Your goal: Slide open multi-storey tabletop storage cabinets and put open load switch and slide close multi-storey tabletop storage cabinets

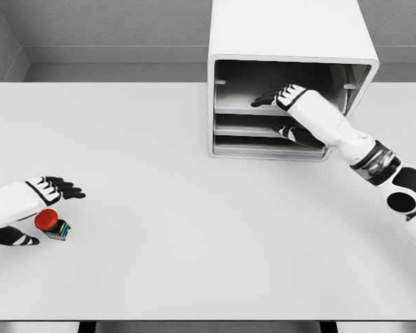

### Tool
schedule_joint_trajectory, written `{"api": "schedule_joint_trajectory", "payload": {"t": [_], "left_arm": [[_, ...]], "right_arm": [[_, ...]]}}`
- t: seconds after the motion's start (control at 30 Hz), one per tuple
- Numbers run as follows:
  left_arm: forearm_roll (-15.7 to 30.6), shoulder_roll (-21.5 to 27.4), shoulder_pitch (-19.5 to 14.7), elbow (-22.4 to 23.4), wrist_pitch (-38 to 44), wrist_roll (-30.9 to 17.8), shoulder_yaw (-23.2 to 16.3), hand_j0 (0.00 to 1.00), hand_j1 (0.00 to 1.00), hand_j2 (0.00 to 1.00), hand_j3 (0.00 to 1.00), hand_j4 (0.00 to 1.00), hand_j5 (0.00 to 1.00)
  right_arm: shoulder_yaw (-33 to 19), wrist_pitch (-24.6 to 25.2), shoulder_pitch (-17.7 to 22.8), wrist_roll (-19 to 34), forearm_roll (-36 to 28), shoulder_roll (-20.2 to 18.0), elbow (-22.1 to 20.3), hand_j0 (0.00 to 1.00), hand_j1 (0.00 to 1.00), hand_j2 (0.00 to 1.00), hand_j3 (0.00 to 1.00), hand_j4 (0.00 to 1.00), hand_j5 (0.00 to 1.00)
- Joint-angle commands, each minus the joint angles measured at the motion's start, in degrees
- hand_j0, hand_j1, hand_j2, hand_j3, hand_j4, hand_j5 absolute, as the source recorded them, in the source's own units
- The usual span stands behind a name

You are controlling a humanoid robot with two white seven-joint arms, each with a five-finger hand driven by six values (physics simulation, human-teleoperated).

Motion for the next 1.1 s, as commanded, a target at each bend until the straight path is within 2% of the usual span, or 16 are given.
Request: {"api": "schedule_joint_trajectory", "payload": {"t": [0.0, 0.1, 0.23, 0.43, 0.53, 0.97, 1.07], "left_arm": [[0.32, 0.02, 0.0, -0.01, 0.15, 0.02, -0.66, 1.0, 1.0, 1.0, 1.0, 1.0, 1.0], [0.23, 0.11, 0.17, -0.01, 0.15, 0.02, -0.66, 0.94, 0.94, 0.94, 0.94, 0.94, 0.94], [0.14, 0.2, 0.18, -0.01, 0.15, 0.02, -0.57, 0.79, 0.79, 0.79, 0.79, 0.79, 0.79], [-0.3, 0.29, 0.44, -0.01, 0.15, 0.02, -0.57, 0.76, 0.76, 0.76, 0.76, 0.76, 0.76], [-0.3, 0.46, 0.62, -0.01, 0.15, 0.02, -0.57, 0.7, 0.7, 0.7, 0.7, 0.7, 0.7], [-1.44, 0.2, 0.7, 0.61, 0.15, 0.02, -0.48, 0.71, 0.71, 0.71, 0.71, 0.71, 0.71], [-1.7, 0.2, 0.7, 0.69, 0.15, 0.02, -0.48, 0.71, 0.71, 0.71, 0.71, 0.71, 0.71]], "right_arm": [[0.61, -0.04, 0.0, -0.01, -0.34, 0.16, 0.36, 0.73, 0.73, 0.73, 0.73, 0.73, 0.73], [0.87, -0.04, -0.44, -0.01, -0.25, 1.03, 0.62, 0.73, 0.73, 0.73, 0.73, 0.73, 0.73], [1.31, -0.04, -1.32, -0.01, -0.16, 2.01, 1.59, 0.73, 0.73, 0.73, 0.73, 0.73, 0.73], [1.84, -0.04, -2.37, -0.01, -0.16, 2.62, 4.05, 0.74, 0.74, 0.74, 0.74, 0.74, 0.74], [2.63, -0.04, -3.34, -0.01, -0.16, 2.71, 5.28, 0.74, 0.74, 0.74, 0.74, 0.74, 0.74], [3.16, -0.04, -2.73, -0.01, 0.02, 1.92, 4.84, 0.75, 0.75, 0.75, 0.75, 0.75, 0.75], [3.6, -0.04, -2.64, -0.1, 0.02, 0.69, 4.14, 0.75, 0.75, 0.75, 0.75, 0.75, 0.75]]}}
